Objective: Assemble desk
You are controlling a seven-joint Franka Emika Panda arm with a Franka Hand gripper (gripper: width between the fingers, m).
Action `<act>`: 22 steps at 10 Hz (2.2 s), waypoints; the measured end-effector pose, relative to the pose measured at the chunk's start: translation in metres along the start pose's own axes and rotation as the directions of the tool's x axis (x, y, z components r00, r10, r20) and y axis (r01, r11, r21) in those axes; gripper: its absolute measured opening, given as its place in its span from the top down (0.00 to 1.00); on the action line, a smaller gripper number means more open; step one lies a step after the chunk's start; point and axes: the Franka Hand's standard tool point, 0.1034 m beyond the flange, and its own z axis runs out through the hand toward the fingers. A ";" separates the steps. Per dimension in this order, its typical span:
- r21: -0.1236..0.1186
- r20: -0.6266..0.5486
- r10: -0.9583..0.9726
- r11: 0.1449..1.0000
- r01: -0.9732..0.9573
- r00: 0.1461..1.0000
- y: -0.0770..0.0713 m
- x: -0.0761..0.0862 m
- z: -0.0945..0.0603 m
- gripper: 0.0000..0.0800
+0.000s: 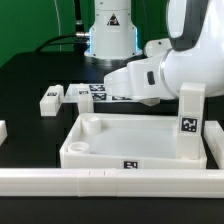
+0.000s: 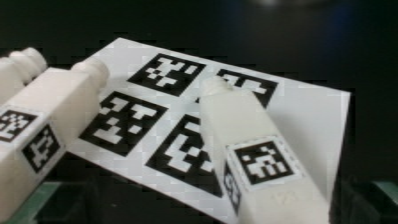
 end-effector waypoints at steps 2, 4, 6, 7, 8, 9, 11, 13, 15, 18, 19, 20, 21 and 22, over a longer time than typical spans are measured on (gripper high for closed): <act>0.037 -0.037 -0.032 0.999 0.033 0.999 -0.001 -0.003 -0.006 0.19; 0.036 -0.038 -0.031 0.999 0.033 0.999 -0.001 -0.002 -0.007 0.19; 0.029 -0.058 -0.033 0.999 0.035 0.998 -0.001 0.002 -0.006 0.19; 0.012 -0.094 -0.044 0.999 0.046 0.995 -0.005 0.008 -0.002 0.19; 0.004 -0.091 -0.059 0.998 0.059 0.994 -0.011 0.007 0.001 0.19; -0.004 -0.098 -0.068 0.998 0.068 0.993 -0.014 0.010 0.000 0.19; -0.019 -0.131 -0.088 0.996 0.086 0.987 -0.017 0.017 0.000 0.19; -0.026 -0.152 -0.091 0.996 0.088 0.984 -0.018 0.023 0.002 0.19; -0.027 -0.154 -0.091 0.996 0.087 0.984 -0.018 0.029 0.007 0.19; -0.021 -0.147 -0.088 0.996 0.086 0.985 -0.015 0.034 0.015 0.19; -0.019 -0.145 -0.087 0.996 0.085 0.986 -0.014 0.034 0.017 0.34; -0.017 -0.143 -0.086 0.996 0.085 0.986 -0.014 0.035 0.018 0.52; -0.015 -0.142 -0.085 0.996 0.084 0.986 -0.013 0.034 0.018 0.64; -0.014 -0.142 -0.084 0.996 0.083 0.986 -0.012 0.034 0.018 0.64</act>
Offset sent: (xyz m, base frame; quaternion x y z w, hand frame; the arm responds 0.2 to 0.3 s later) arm 0.0000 0.0000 0.0000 0.0000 0.0000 0.0000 1.0000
